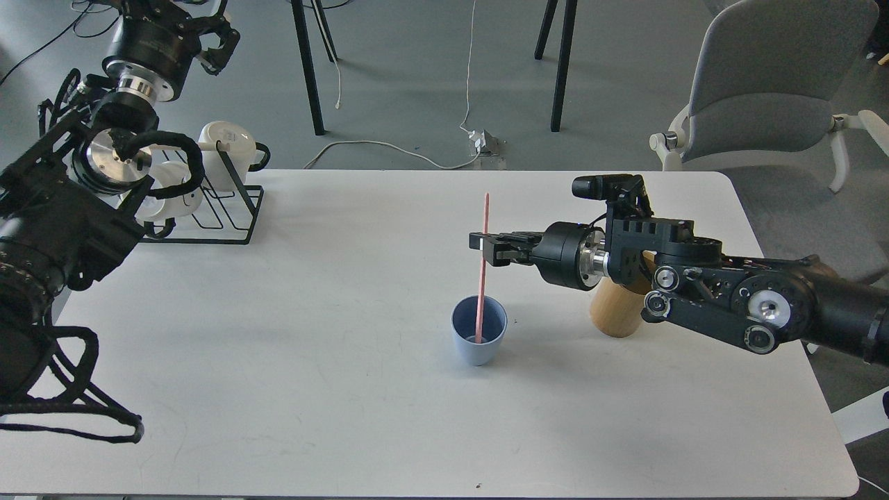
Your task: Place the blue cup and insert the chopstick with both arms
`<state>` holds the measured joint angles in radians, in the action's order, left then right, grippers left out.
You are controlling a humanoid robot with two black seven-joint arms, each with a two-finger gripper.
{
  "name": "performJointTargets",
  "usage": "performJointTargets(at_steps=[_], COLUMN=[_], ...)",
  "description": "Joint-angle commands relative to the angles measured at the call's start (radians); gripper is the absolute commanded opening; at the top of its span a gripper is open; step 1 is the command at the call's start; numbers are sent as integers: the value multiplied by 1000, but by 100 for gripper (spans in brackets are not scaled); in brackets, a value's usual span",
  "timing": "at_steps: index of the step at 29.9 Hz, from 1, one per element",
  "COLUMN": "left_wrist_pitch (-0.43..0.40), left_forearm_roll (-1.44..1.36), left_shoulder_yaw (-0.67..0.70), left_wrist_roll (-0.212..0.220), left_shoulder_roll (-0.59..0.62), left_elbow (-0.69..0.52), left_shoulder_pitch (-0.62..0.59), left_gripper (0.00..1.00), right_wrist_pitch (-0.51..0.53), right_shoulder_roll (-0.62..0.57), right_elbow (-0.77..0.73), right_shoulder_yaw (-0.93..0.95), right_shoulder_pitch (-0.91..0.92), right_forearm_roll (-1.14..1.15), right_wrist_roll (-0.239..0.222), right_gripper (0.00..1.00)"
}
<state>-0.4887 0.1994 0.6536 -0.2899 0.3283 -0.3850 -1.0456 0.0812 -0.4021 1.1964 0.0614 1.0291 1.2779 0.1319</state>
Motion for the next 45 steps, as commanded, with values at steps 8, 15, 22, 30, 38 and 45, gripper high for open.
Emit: performJointTargets(at_steps=[8, 15, 22, 30, 38, 45], left_wrist_pitch=[0, 0, 0, 0, 0, 0], left_forearm_roll=[2, 2, 0, 2, 12, 29], left_shoulder_yaw=[0, 0, -2, -2, 11, 12], left_wrist_roll=[0, 1, 1, 1, -6, -9], left_shoulder_roll=[3, 12, 5, -2, -25, -26], left_elbow=[0, 0, 0, 0, -2, 0], left_shoulder_pitch=[1, 1, 4, 7, 10, 15], left_gripper=[100, 100, 100, 100, 100, 100], right_wrist_pitch=[2, 9, 6, 12, 104, 275], right_shoulder_roll=[-15, -75, -78, -98, -98, -55], right_elbow=[5, -14, -193, -378, -517, -618], right_shoulder_yaw=[15, 312, 552, 643, 696, 831], right_shoulder_pitch=[2, 2, -1, -20, -64, -158], right_forearm_roll=[-11, -29, -286, -806, -1319, -1477], right_wrist_roll=[0, -3, -2, 8, 15, 17], right_gripper=[45, 95, 98, 100, 100, 100])
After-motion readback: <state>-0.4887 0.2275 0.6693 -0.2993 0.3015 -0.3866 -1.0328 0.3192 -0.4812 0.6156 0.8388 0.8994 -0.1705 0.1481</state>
